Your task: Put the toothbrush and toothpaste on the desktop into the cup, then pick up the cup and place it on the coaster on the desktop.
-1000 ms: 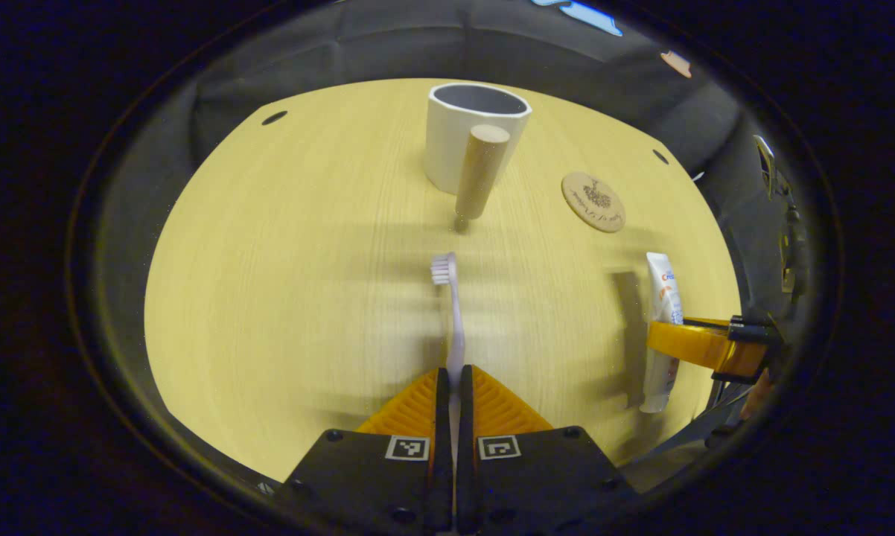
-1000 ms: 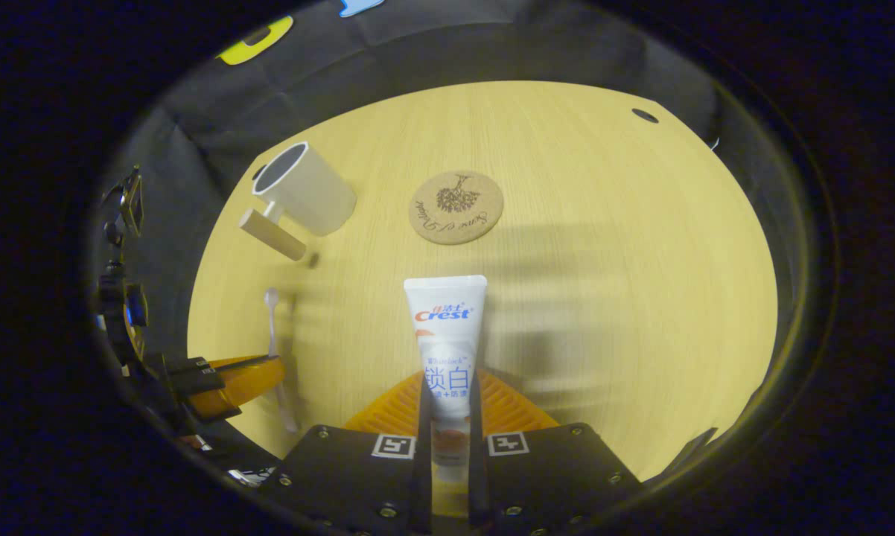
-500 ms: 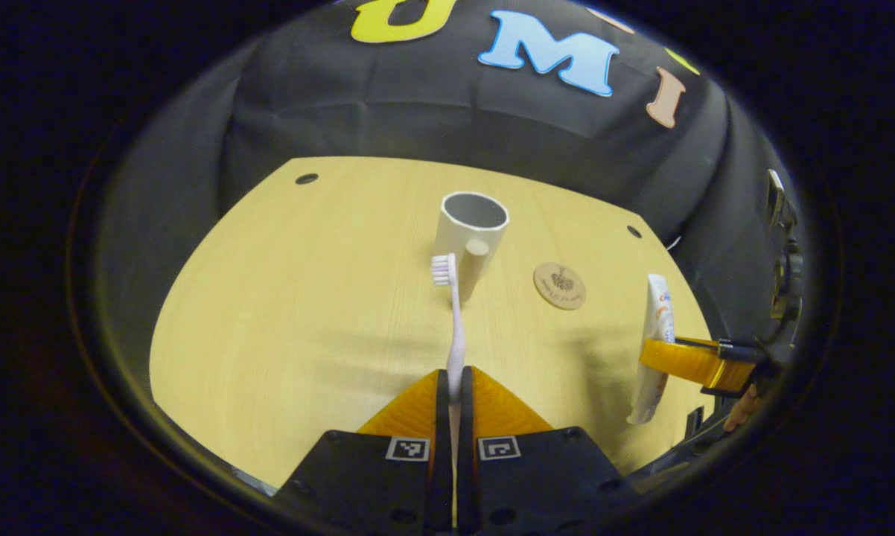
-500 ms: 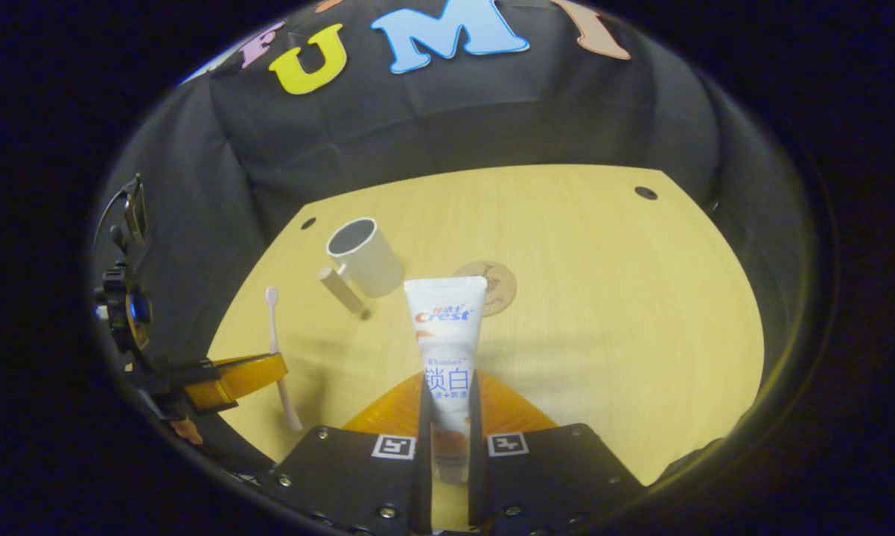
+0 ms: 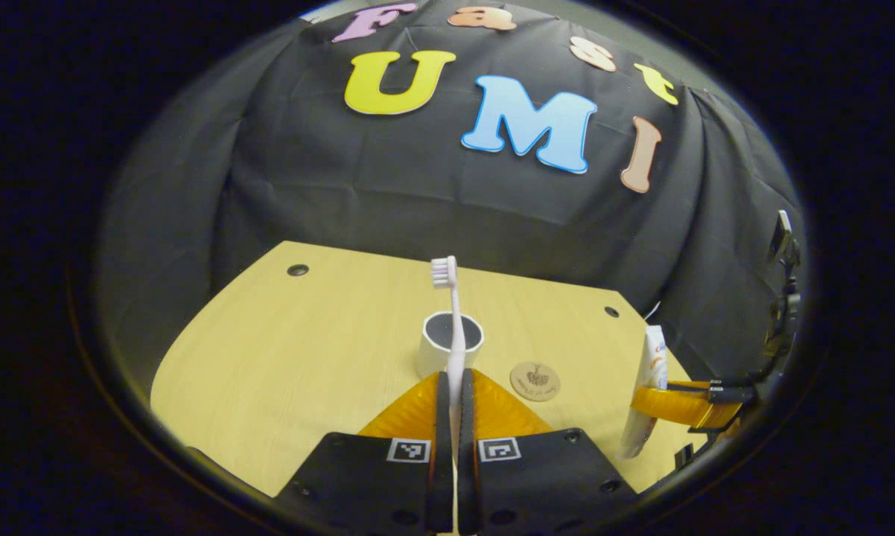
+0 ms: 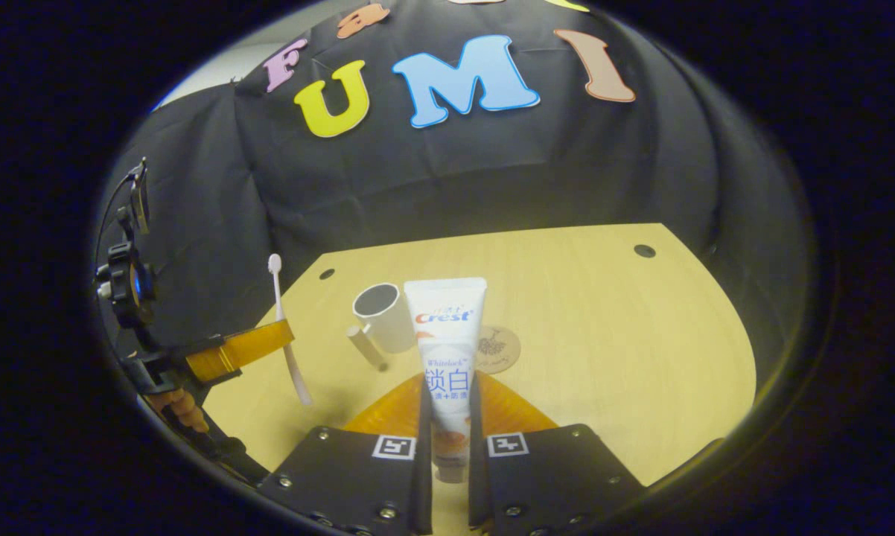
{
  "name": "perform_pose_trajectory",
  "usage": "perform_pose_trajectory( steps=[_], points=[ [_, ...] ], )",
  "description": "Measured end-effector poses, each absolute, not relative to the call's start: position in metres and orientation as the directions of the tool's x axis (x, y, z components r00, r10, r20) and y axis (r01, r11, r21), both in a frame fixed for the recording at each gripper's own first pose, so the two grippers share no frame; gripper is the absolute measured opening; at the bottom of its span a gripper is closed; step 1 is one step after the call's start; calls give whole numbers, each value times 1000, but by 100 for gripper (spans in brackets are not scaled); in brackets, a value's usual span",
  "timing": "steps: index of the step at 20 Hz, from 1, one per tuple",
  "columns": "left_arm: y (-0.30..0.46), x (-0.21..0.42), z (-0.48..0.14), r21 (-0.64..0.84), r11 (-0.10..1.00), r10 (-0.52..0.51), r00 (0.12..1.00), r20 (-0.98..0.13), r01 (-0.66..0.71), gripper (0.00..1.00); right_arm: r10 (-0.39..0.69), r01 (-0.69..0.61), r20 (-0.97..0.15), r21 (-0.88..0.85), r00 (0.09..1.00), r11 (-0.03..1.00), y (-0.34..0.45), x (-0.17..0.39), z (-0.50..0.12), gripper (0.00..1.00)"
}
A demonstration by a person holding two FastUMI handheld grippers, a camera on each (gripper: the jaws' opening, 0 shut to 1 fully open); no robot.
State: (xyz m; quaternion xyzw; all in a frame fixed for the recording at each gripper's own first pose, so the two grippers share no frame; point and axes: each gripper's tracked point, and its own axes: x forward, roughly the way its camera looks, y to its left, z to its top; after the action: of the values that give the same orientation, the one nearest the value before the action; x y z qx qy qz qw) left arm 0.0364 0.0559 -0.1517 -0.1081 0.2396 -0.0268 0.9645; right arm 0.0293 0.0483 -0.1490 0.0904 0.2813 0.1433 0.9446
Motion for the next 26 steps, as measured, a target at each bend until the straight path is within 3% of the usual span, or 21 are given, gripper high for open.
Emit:
perform_pose_trajectory(
  steps=[8, 12, 18, 26],
  points=[
    [43, 122, -81, -208, 970, -163, 970, -183, 123, 9, 279, -171, -515, 247, 811, 954, 45, 32, -148, 20],
    [43, 172, -85, -209, 966, -176, 979, -101, 152, 9, 235, -129, -539, 228, 808, 965, 41, 39, -153, 20],
    [51, 220, -145, -205, 973, -140, 976, -165, 105, 9, 194, -83, -571, 214, 798, 973, 38, 42, -159, 20],
    [54, 217, -190, -220, 971, -151, 948, -279, 90, 13, 213, -113, -561, 208, 800, 972, 51, 50, -147, 20]
  ],
)
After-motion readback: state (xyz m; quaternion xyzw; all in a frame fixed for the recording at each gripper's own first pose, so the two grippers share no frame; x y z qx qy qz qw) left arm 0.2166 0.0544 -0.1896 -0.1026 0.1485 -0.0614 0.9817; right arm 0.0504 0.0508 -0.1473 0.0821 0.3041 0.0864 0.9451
